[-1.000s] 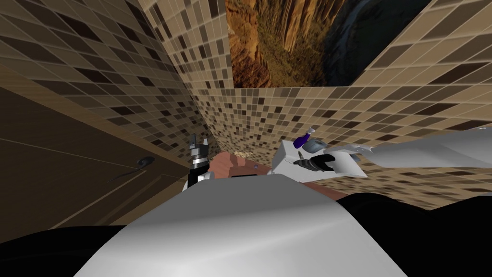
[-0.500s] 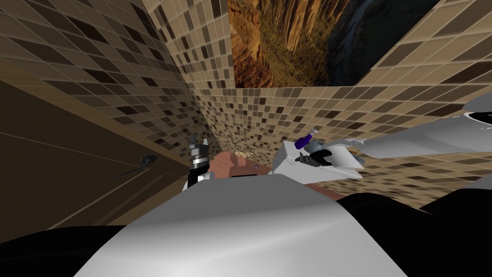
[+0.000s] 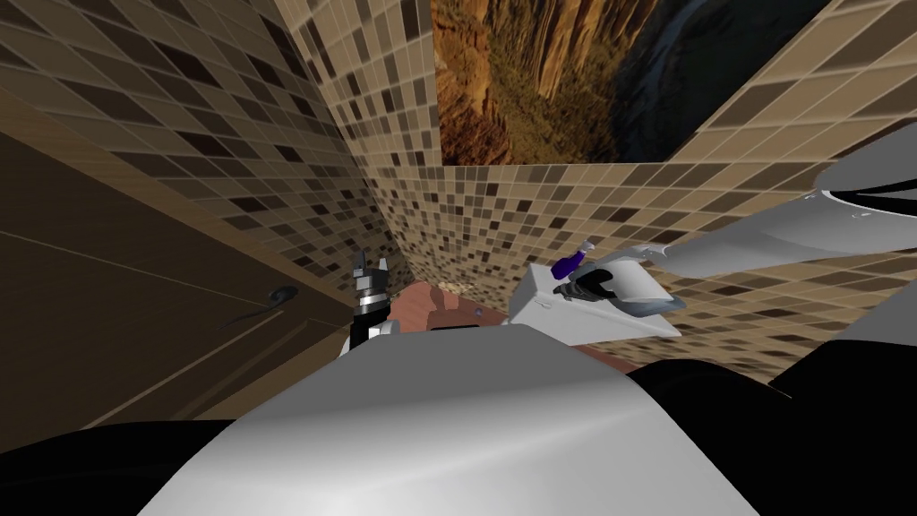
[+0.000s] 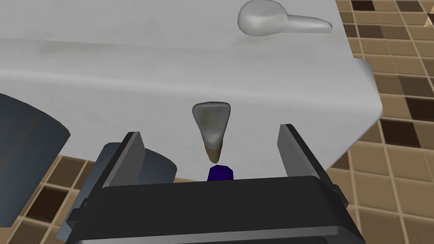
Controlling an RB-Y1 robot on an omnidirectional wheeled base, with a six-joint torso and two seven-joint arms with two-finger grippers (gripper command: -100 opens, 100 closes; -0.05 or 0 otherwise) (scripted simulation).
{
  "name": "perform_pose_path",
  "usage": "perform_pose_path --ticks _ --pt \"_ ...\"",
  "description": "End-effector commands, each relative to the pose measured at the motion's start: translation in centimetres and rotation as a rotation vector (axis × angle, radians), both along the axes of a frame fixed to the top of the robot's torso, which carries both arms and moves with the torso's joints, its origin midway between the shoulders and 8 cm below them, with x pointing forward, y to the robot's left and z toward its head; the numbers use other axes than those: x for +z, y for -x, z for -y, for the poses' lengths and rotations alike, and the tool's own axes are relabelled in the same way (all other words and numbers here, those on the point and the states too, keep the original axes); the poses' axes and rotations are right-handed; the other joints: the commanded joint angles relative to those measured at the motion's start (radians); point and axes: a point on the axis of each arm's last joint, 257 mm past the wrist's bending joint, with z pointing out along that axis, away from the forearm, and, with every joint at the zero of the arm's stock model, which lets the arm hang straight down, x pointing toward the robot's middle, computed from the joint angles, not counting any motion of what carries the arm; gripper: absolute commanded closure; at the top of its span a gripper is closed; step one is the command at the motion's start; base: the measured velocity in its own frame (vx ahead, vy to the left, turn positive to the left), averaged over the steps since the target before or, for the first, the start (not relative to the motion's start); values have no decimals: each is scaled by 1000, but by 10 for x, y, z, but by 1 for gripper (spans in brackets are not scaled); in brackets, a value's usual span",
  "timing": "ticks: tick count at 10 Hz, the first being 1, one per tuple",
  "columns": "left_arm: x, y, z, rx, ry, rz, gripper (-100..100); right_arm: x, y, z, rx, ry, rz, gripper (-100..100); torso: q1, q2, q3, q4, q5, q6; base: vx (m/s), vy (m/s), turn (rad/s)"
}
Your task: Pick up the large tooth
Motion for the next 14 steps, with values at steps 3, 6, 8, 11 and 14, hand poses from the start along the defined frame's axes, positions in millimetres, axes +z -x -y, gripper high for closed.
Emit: perform_pose_path --ticks 3,6,8,11,14 --pt "0 0 0 0 0 0 0 6 -5 5 3 21 0 0 0 0 0 0 0 0 2 0 12" --pt "0 0 0 0 0 0 0 -6 9 24 -16 22 4 -100 0 0 0 0 0 0 13 20 67" --pt "0 0 0 0 0 0 0 -8 12 27 -19 22 4 -100 0 0 0 0 0 0 10 15 24" --pt "0 0 0 0 0 0 0 -8 12 26 -18 20 5 100 -1 1 0 0 0 1 0 0 0" --pt "0 0 0 0 0 0 0 -8 12 26 -18 21 5 0 -2 1 0 0 -1 1 0 0 0"
